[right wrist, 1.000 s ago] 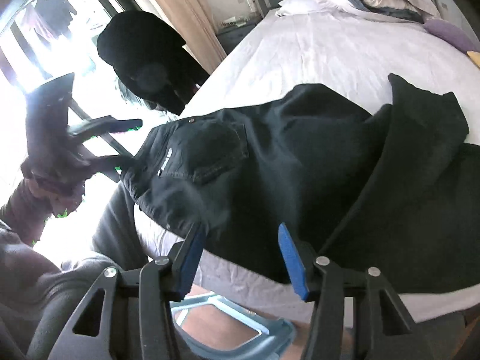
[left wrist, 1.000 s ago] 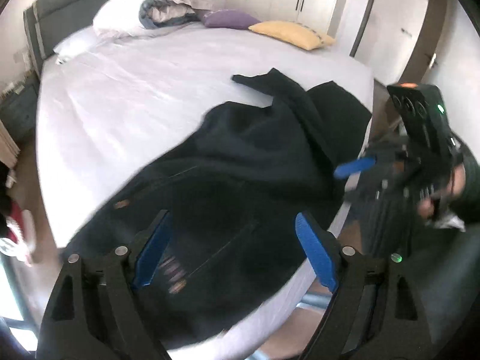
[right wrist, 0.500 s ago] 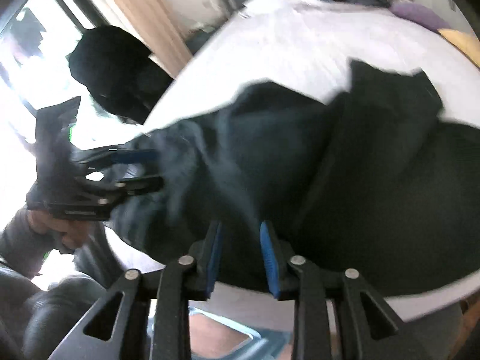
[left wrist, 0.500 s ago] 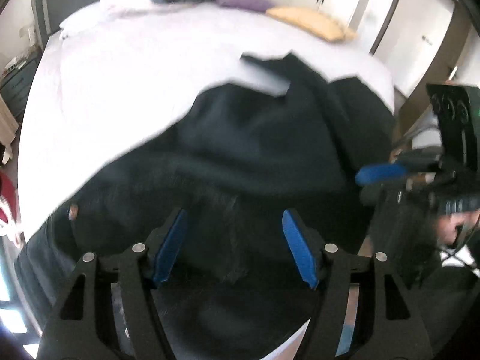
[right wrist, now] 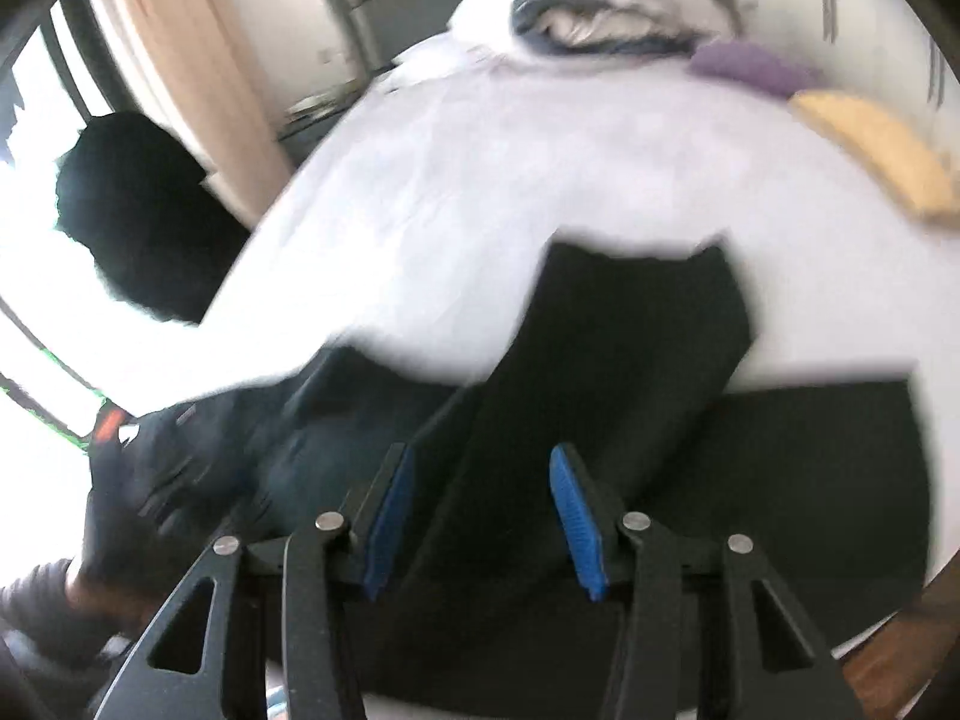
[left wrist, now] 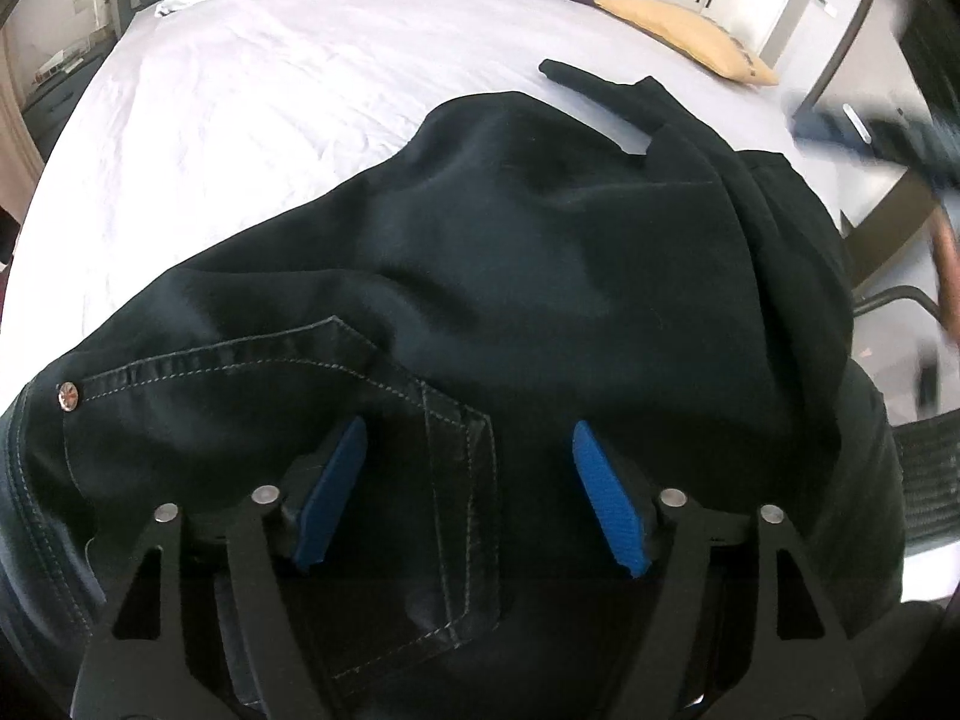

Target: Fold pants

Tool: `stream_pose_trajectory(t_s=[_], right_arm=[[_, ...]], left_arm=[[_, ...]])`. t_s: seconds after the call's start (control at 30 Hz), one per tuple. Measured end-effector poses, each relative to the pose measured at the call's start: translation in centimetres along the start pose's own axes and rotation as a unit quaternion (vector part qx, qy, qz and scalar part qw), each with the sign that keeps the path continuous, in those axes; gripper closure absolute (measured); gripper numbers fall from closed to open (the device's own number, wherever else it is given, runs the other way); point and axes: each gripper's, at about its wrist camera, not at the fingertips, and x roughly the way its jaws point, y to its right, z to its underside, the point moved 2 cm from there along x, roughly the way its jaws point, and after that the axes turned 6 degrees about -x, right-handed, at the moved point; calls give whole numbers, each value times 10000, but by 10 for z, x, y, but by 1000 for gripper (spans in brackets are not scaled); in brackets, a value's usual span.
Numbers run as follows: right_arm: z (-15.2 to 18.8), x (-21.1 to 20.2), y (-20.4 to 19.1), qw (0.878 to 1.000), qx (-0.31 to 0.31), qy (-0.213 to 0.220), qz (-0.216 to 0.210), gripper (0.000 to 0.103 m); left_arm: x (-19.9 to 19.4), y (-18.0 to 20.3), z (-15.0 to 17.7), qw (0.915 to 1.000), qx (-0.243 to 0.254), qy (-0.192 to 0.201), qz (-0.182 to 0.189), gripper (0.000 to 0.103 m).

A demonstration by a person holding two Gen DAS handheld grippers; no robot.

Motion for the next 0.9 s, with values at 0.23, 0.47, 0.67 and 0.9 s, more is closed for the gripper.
stream_pose_trajectory(t_s=[0.23,0.47,0.67,0.9], right_arm=[[-85,88,16,9908,-581,-698,1005,52],[-104,143,30,9803,-545,-1285,1400,52],[-95,164,29,9730,-694,-1627,1486,52],[-89,166,52,9700,-771,-1699,1558,95]], left_arm=[[8,-1,0,9999,-73,60,144,28],[-1,-7,4,9996,-70,150,230,28],[-3,-11,5,9994,-76,184,282,28],[-4,-12,5,9995,-63,196,243,28]])
